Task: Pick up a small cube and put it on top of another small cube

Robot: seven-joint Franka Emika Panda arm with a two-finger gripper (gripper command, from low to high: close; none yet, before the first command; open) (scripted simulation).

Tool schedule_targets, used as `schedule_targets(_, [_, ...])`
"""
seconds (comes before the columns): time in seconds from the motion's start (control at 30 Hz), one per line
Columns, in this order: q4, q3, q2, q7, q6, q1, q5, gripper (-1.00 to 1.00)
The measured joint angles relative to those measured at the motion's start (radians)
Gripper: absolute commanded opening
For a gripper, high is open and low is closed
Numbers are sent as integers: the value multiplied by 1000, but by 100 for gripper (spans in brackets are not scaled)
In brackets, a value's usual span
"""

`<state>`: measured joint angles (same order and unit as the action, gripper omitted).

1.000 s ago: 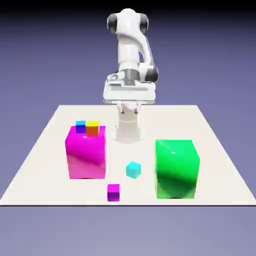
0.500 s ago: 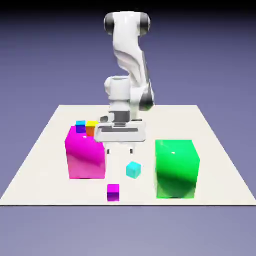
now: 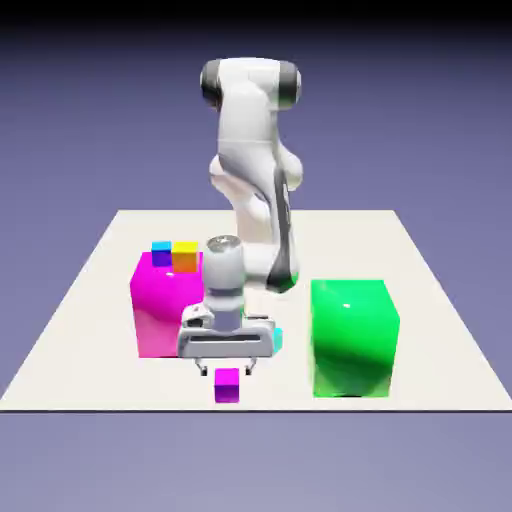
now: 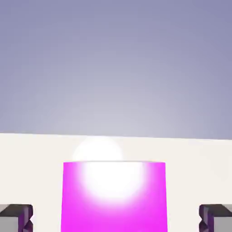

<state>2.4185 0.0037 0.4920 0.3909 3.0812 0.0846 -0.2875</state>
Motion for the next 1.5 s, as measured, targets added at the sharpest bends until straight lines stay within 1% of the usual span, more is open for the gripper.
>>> schedule_targets(0.07, [0, 0, 0, 0, 0, 0, 0, -100])
schedule_targets(0.27, [80, -101, -217, 52, -142, -87, 53, -100])
schedule_targets(0.3, [80, -101, -217, 52, -142, -87, 53, -100])
schedule_targets(0.87, [568, -502, -833, 396, -233, -557, 687, -100])
schedule_targets(0.9, [599, -536, -834, 388, -217, -543, 687, -100])
schedule_targets(0.97, [600, -538, -833, 388, -216, -541, 686, -100])
schedule_targets(1.5, [533, -601, -639, -119, -122, -783, -9, -100])
